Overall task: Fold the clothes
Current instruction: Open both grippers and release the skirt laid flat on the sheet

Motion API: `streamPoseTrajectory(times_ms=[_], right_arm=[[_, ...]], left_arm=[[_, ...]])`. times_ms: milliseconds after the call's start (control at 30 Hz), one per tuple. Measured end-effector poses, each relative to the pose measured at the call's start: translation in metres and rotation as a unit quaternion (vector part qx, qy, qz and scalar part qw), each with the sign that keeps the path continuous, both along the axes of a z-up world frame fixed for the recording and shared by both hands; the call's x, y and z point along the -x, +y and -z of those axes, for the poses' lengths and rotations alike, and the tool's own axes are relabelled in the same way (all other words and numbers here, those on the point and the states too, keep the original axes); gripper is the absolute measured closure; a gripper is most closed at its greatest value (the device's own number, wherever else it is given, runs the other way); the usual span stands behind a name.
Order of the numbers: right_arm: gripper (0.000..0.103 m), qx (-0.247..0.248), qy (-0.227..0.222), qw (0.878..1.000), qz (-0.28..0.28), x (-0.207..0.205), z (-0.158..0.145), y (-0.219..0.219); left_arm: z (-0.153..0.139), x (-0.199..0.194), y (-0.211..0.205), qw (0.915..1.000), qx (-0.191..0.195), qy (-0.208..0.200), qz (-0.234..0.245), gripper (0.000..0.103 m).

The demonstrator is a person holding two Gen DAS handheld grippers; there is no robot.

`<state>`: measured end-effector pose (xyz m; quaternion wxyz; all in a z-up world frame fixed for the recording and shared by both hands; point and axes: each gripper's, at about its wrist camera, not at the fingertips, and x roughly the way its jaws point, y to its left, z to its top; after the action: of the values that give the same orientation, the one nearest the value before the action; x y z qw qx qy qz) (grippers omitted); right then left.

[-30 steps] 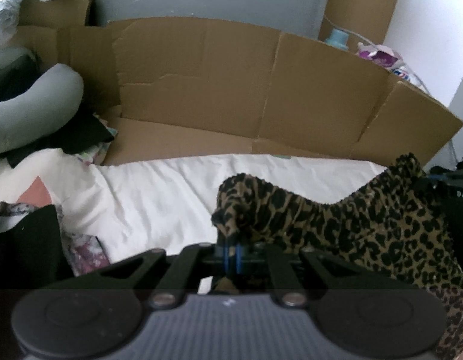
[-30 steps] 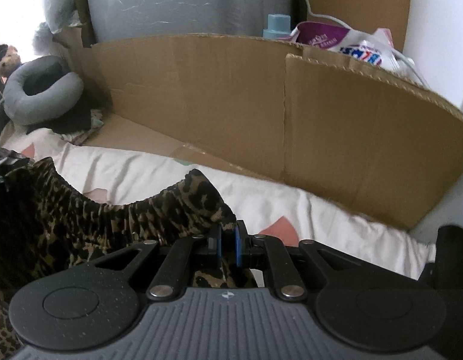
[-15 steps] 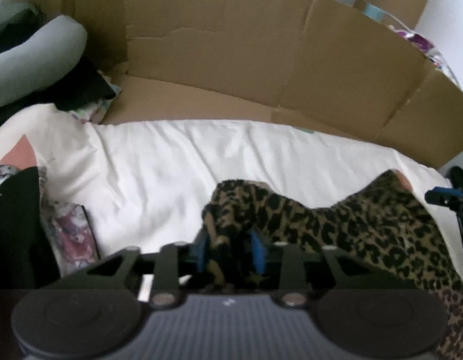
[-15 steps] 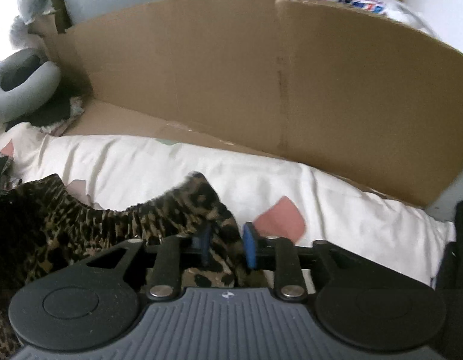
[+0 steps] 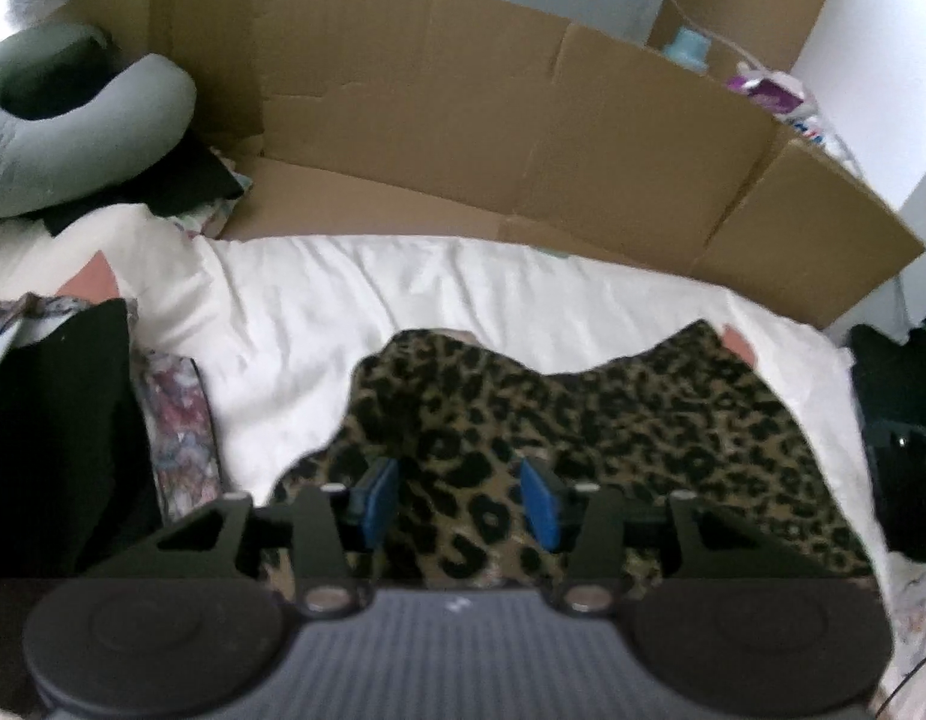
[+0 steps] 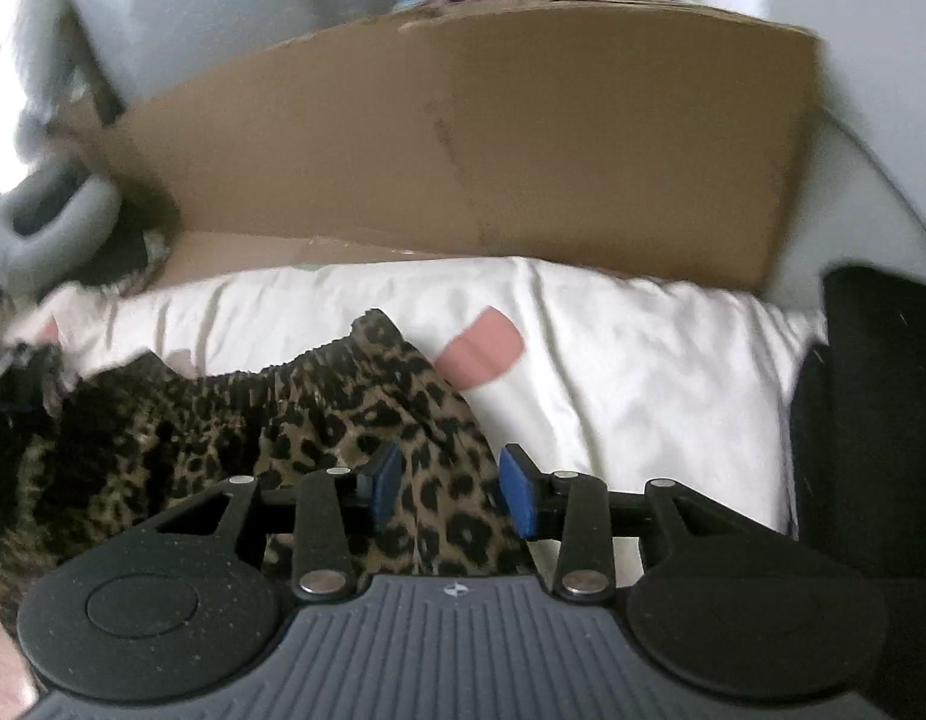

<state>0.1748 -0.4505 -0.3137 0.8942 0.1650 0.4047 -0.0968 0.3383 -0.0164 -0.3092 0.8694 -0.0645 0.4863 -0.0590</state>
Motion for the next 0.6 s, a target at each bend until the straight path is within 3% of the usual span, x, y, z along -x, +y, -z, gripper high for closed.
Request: streamPoseTrajectory(times_ms=[300,600], right_arm=[[0.059,-0.003,-0.019,1.0,-0.001,0.059,-0.048,-0.023],[0.059,0.011,-0.028,1.0,0.006,0.104,-0.08,-0.044]], left_arm=[[-0.036,0.045,-0.033,0.9997,0.026,0.0,0.001,0.052],[-0.046,0.083,-0.054,0.9992,0.033,0.025,0.0,0.052]])
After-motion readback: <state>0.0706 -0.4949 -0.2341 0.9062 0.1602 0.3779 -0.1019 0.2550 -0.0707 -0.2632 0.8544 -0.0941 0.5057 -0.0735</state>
